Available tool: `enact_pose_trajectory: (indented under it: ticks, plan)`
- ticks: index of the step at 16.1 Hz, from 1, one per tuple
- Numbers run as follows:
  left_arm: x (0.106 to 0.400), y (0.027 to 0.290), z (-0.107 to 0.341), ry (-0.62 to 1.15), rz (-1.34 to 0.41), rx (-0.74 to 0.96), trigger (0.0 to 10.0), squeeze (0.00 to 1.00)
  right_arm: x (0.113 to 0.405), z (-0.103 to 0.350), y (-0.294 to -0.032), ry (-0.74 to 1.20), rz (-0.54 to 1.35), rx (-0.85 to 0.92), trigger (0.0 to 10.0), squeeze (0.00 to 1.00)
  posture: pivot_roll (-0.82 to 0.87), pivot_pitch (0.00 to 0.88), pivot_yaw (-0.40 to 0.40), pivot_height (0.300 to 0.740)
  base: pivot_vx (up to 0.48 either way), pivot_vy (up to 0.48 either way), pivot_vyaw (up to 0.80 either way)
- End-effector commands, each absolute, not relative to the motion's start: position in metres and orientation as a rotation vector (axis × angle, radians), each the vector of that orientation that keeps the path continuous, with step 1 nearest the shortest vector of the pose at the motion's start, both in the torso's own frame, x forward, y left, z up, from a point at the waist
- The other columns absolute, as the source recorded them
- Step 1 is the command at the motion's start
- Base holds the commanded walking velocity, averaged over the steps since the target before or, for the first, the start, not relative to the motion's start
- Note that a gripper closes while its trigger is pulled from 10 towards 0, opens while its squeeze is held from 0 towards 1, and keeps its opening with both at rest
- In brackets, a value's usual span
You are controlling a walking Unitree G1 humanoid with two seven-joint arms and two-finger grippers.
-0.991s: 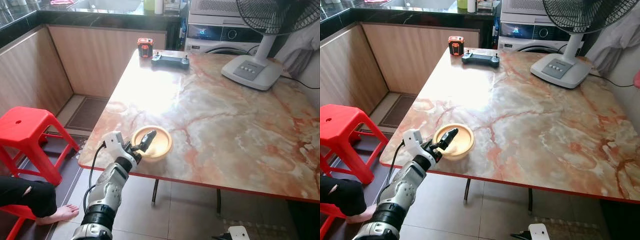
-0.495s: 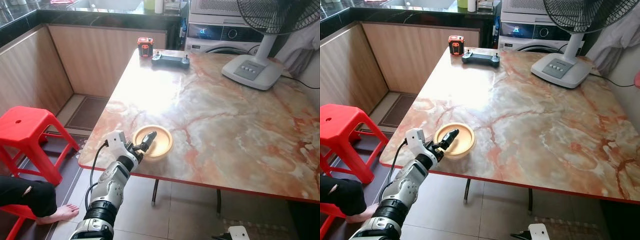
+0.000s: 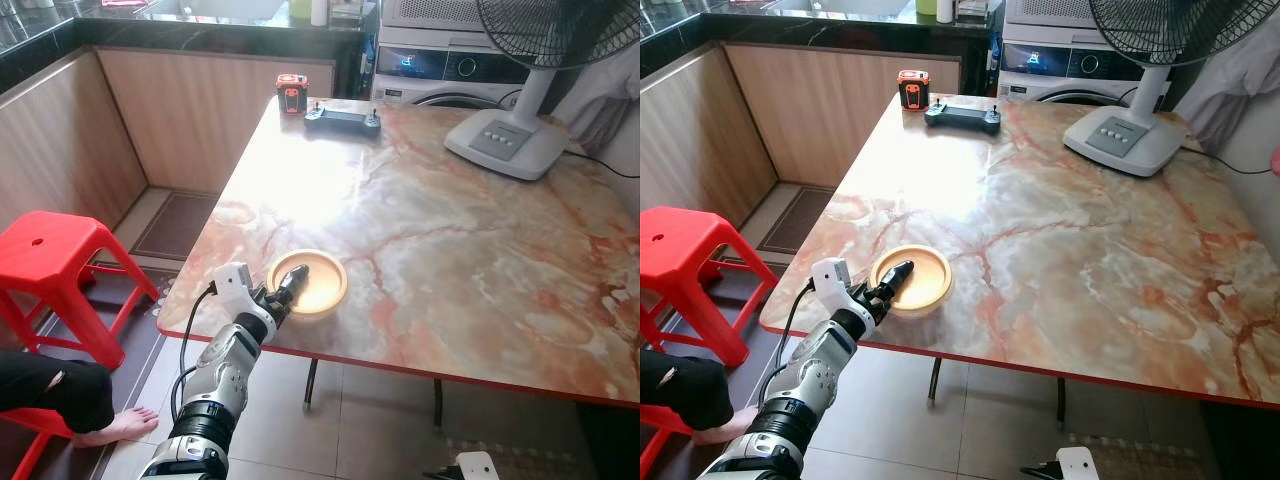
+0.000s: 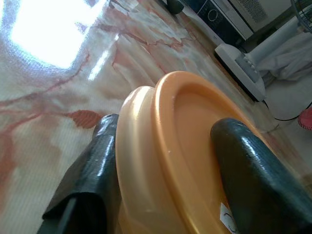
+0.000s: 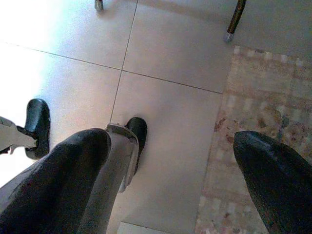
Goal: Restocking fridge
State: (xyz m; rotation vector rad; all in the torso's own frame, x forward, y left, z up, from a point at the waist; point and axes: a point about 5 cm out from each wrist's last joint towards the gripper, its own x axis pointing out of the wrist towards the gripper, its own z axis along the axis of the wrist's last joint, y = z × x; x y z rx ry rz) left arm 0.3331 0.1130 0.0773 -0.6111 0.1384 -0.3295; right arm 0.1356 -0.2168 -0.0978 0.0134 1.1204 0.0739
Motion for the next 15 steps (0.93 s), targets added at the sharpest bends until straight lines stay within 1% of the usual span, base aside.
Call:
enact_pose_trajectory:
  ticks: [1, 12, 15]
  plan:
    - [0.3347, 0.1096, 0.0780, 0.145, -0.338, -0.581, 0.0, 0.00, 0.1382, -0.0965, -0.2187, 1.112, 0.073, 0.008, 10.0, 0.00, -0.01, 0.000, -0.037, 0.740, 0.000, 0.000, 0.00]
    - [0.3348, 0.1076, 0.0782, 0.139, -0.342, -0.562, 0.0, 0.00, 0.1376, -0.0969, -0.2177, 1.114, 0.074, 0.014, 10.0, 0.00, -0.01, 0.000, -0.031, 0.740, 0.000, 0.000, 0.00]
    - [0.3362, 0.1109, 0.0853, 0.098, -0.329, -0.577, 0.0, 0.00, 0.1374, -0.0969, -0.2179, 1.114, 0.072, 0.014, 10.0, 0.00, -0.01, 0.000, -0.032, 0.740, 0.000, 0.000, 0.00]
